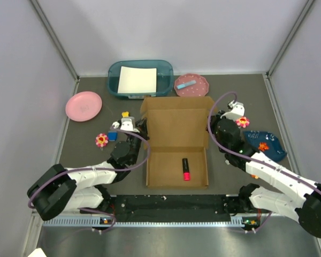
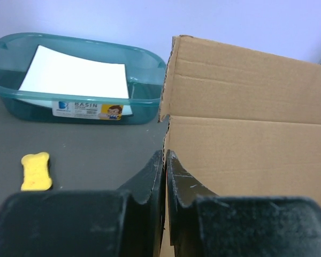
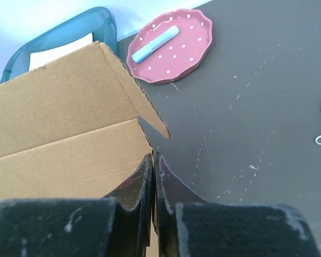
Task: Fold the paper box
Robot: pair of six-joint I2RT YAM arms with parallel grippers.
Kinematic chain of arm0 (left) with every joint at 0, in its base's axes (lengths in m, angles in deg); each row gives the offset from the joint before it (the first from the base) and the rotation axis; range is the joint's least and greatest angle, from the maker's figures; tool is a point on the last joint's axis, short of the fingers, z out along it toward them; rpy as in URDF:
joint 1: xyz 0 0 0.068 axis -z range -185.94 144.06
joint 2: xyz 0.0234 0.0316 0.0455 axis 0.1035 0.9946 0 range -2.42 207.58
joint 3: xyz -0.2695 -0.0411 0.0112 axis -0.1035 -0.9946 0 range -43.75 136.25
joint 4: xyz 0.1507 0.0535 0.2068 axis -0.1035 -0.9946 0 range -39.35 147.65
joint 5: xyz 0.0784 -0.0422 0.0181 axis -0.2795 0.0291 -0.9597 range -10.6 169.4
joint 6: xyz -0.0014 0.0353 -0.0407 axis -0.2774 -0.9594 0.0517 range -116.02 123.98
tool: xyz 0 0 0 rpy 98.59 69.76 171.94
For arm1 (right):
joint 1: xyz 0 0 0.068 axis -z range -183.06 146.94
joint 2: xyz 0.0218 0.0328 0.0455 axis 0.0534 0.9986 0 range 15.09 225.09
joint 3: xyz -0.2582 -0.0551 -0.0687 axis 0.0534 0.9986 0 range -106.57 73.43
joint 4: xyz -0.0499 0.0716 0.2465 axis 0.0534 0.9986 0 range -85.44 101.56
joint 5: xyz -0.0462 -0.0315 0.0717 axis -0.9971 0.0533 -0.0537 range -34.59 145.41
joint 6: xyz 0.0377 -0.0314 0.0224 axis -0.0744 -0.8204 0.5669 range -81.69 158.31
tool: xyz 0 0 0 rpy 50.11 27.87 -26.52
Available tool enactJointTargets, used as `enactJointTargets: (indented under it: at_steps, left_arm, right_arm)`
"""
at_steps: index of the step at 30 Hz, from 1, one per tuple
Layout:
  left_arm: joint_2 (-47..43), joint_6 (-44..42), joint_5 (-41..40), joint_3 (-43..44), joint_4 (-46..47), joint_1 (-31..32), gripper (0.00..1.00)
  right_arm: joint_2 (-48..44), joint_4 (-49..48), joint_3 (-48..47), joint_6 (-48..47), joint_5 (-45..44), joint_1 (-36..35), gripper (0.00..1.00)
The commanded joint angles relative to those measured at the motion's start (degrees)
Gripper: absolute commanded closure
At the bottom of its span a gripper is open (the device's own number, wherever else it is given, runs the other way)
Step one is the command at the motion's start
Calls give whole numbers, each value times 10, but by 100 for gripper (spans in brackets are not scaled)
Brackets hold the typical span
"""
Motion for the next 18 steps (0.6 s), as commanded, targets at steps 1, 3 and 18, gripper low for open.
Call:
enactJointTargets:
  at_steps: [1,3,18]
  left_arm:
    - [-17,-16,-50,18,-31,6,89]
    - [-34,-19,-58,28,-81,5,83]
    - [-141,-28,32,124,-404,-18,43]
  right_arm:
    - [4,62,9,-8,-2,-14,100]
    - [-3,63,10,-38,3,-14,100]
    - [-36,52,18,-164,39,-14,100]
